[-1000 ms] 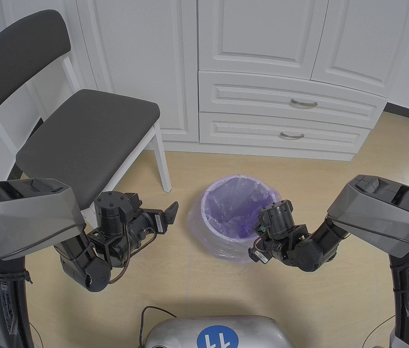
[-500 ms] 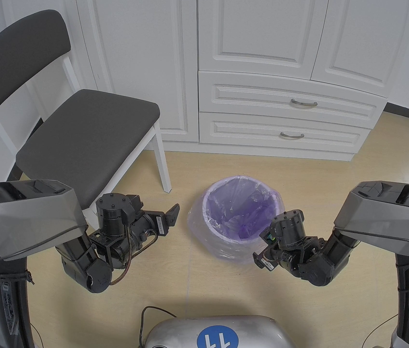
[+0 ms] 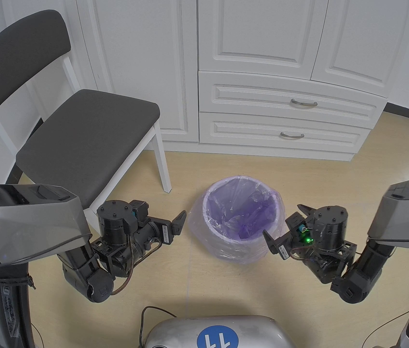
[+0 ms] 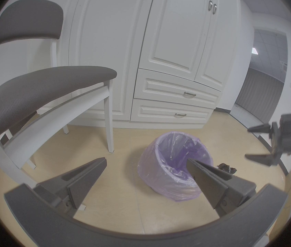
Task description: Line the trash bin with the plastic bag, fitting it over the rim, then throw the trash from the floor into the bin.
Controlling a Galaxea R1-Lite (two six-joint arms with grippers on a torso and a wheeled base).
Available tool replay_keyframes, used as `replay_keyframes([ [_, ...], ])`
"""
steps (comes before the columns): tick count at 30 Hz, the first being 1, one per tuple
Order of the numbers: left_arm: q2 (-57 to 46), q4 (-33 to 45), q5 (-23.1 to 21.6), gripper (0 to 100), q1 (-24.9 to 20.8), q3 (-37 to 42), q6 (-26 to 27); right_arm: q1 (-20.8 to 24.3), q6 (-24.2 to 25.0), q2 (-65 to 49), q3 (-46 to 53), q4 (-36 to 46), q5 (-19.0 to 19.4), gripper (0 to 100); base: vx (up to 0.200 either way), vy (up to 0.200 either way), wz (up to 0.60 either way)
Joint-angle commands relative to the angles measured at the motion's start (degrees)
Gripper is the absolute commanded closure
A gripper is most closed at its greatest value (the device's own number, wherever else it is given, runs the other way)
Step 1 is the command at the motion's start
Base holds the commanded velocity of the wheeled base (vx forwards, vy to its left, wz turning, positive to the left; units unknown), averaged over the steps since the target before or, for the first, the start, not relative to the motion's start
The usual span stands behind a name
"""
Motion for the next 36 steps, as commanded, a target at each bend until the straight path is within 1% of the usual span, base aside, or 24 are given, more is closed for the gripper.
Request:
replay_keyframes([
  [1, -0.2, -0.7, 0.0, 0, -0.6, 1.5, 2.1, -1.1, -0.1, -12.4, 5.6, -0.5, 0.3, 0, 0.000, 0.000, 0.00],
  [3, 0.3, -0.4, -0.1, 0, -0.2, 1.5, 2.1, -3.7, -0.3, -15.8, 5.8, 1.7, 0.4, 0, 0.000, 0.000, 0.00],
  [8, 2.0, 0.9, -0.1, 0, -0.5, 1.2, 2.1, -8.4, 0.3, -21.3, 3.1, 8.7, 0.5, 0, 0.000, 0.000, 0.00],
  [14, 6.0, 1.7, -0.1, 0, -0.4, -0.5, 2.1, -13.8, 1.0, -24.9, 1.1, 10.9, 0.9, 0, 0.000, 0.000, 0.00],
  [15, 6.8, 3.5, -0.1, 0, -0.2, -1.6, 2.1, -14.8, 2.0, -25.8, 0.3, 11.8, 1.0, 0, 0.000, 0.000, 0.00],
  [16, 6.8, 3.5, -0.1, 0, -0.2, -1.6, 2.1, -14.8, 2.0, -25.8, 0.3, 11.8, 1.0, 0, 0.000, 0.000, 0.00],
  [18, 7.0, 9.3, -0.1, 0, 0.2, -5.4, 2.1, -16.6, 4.8, -28.4, -2.1, 18.0, 2.1, 0, 0.000, 0.000, 0.00],
  [20, 6.8, 15.2, -0.1, 0, 0.9, -8.8, 2.0, -18.1, 9.1, -31.1, -5.0, 26.7, 4.9, 0, 0.000, 0.000, 0.00],
  [21, 6.8, 16.0, -0.1, 0, 1.0, -9.3, 2.0, -18.2, 9.8, -31.4, -5.4, 28.1, 5.5, 0, 0.000, 0.000, 0.00],
  [22, 7.0, 20.7, -0.1, 0, 1.4, -12.8, 2.0, -19.3, 14.7, -33.7, -8.5, 37.0, 9.4, 0, 0.000, 0.000, 0.00],
  [23, 7.1, 23.0, -0.1, 0, 1.4, -14.6, 2.0, -19.9, 17.1, -34.7, -10.4, 41.4, 11.4, 0, 0.000, 0.000, 0.00],
  [24, 7.2, 23.3, -0.1, 0, 1.4, -14.9, 2.0, -20.0, 17.4, -34.9, -10.7, 42.1, 11.8, 0, 0.000, 0.000, 0.00],
  [25, 7.8, 28.1, 0.1, 0, 1.9, -19.0, 2.1, -21.7, 21.4, -36.4, -14.4, 50.4, 15.7, 0, 0.000, 0.000, 0.00],
  [27, 9.3, 33.9, 0.2, 0, 2.4, -24.2, 2.1, -24.0, 23.7, -36.6, -17.7, 57.0, 19.7, 0, 0.000, 0.000, 0.00],
  [28, 10.4, 36.2, 0.3, 0, 2.6, -26.8, 2.2, -25.1, 24.1, -36.4, -18.7, 58.5, 21.2, 0, 0.000, 0.000, 0.00],
  [30, 13.4, 40.6, 0.5, 0, 3.1, -33.1, 2.2, -27.0, 24.2, -35.4, -19.7, 59.2, 23.7, 0, 0.000, 0.000, 0.00],
  [31, 13.7, 41.1, 0.5, 0, 3.1, -34.0, 2.3, -27.2, 24.2, -35.2, -19.8, 59.2, 24.0, 0, 0.000, 0.000, 0.00],
  [32, 16.4, 43.9, 0.5, 0, 3.4, -39.1, 2.4, -28.2, 24.3, -33.7, -20.0, 59.1, 24.9, 0, 0.000, 0.000, 0.00],
  [33, 17.0, 44.7, 0.5, 0, 3.5, -40.3, 2.4, -28.3, 24.3, -33.4, -20.1, 59.1, 25.0, 0, 0.000, 0.000, 0.00],
  [35, 20.2, 49.2, 0.6, 0, 3.6, -46.5, 2.6, -29.4, 24.3, -31.4, -20.6, 58.5, 25.1, 0, 0.000, 0.000, 0.00],
  [36, 20.4, 49.4, 0.6, 0, 3.6, -46.9, 2.7, -29.5, 24.3, -31.3, -20.6, 58.4, 25.1, 0, 0.000, 0.000, 0.00],
])
